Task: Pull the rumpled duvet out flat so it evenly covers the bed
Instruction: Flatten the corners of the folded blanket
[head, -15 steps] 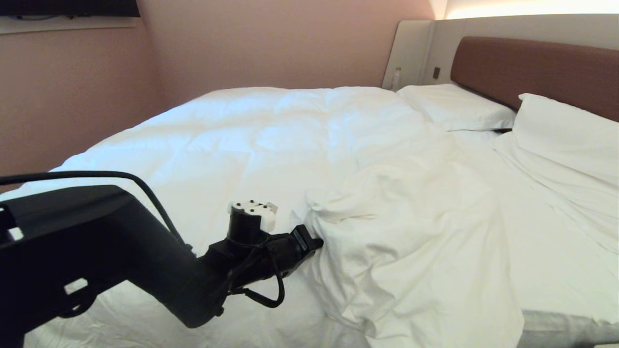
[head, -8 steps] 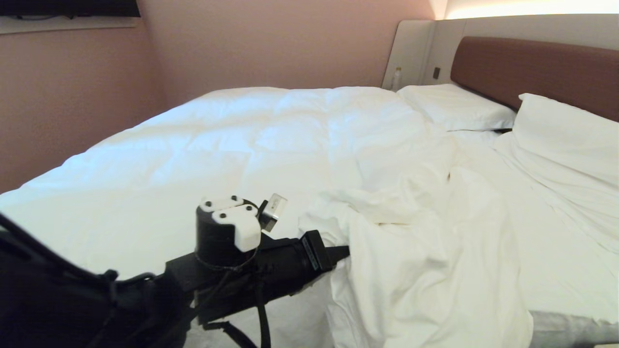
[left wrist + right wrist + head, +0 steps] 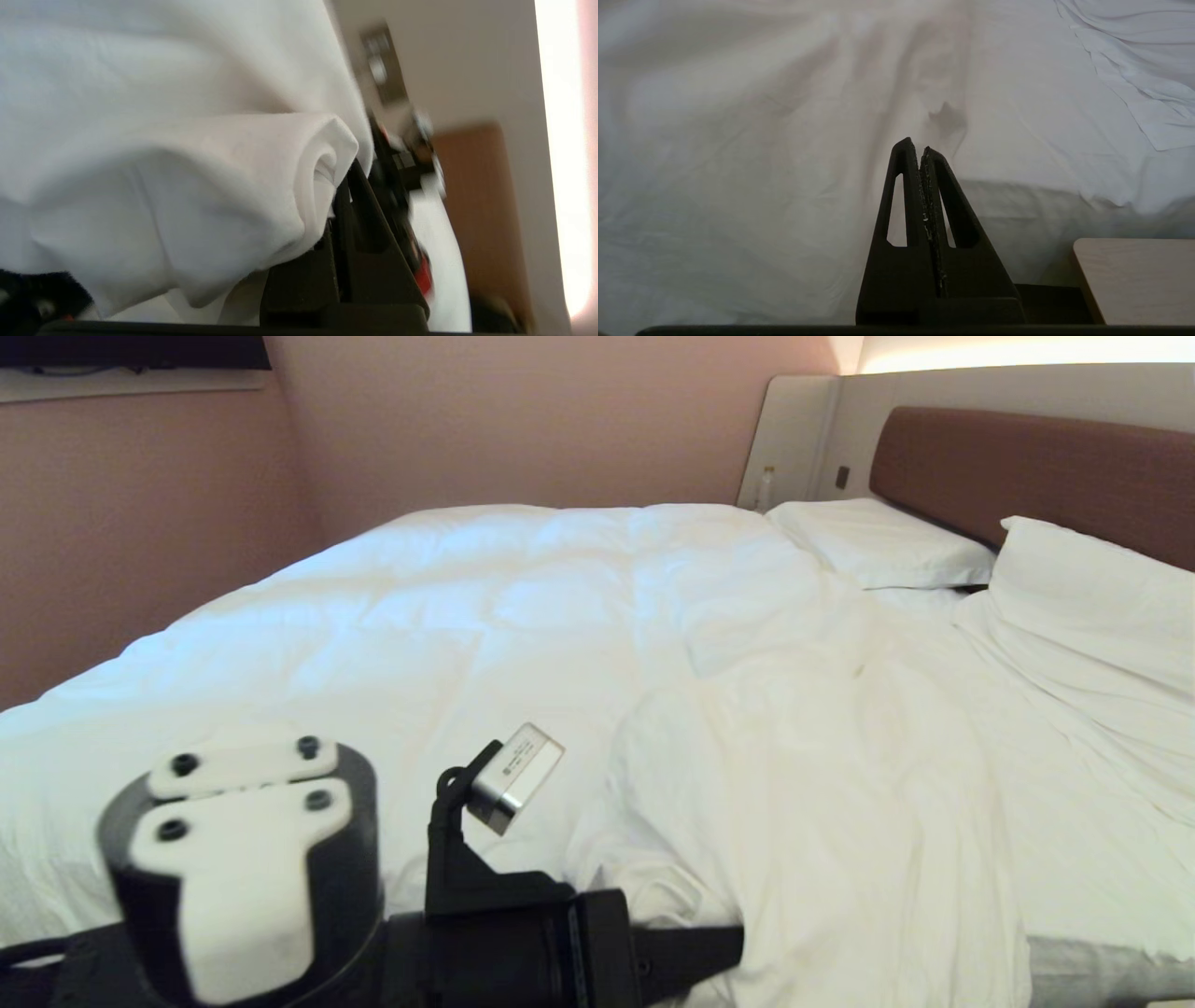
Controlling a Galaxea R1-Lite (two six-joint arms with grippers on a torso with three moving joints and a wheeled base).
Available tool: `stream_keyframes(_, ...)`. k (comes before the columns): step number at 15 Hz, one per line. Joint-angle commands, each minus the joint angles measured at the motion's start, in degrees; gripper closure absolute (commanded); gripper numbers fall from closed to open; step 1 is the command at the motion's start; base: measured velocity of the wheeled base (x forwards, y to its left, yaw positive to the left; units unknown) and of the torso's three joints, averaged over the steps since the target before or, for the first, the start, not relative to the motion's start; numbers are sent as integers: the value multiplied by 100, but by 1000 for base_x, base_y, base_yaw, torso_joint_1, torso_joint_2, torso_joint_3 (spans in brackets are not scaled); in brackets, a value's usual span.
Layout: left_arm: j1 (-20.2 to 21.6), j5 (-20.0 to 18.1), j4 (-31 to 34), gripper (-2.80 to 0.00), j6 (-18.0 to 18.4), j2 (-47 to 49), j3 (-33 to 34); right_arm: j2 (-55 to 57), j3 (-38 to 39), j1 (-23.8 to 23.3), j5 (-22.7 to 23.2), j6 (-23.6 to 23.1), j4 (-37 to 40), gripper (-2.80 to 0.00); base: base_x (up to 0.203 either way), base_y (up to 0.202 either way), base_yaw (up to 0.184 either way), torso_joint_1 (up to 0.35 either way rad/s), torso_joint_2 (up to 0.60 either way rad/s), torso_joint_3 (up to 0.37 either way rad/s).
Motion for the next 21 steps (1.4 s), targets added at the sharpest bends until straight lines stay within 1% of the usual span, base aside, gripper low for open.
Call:
stream_keyframes(1,-252,-253,269,0,-4,-509,69,-2,0,1,1,3,-2,0,0,0,0,0,0,0)
stream_keyframes(2,-315,-581,407,0,11,-584,161,-2,0,1,1,3,-2,0,0,0,0,0,0,0)
stream_keyframes(7,-355,-1081,422,0,24,-707,341,-2,0,1,1,12,-2,0,0,0,0,0,0,0)
stream_keyframes(13,-347,-1094,368,0,33,-204,278,-2,0,1,1,12,-2,0,0,0,0,0,0,0)
stream_keyframes(17,-346,-1088,370,0,54,-120,292,-2,0,1,1,12,-2,0,0,0,0,0,0,0)
stream_keyframes(19,-354,-1121,379,0,292,35,264,-2,0,1,1,12,-2,0,0,0,0,0,0,0)
stream_keyframes(21,-355,-1155,377,0,315,84,251,-2,0,1,1,12,-2,0,0,0,0,0,0,0)
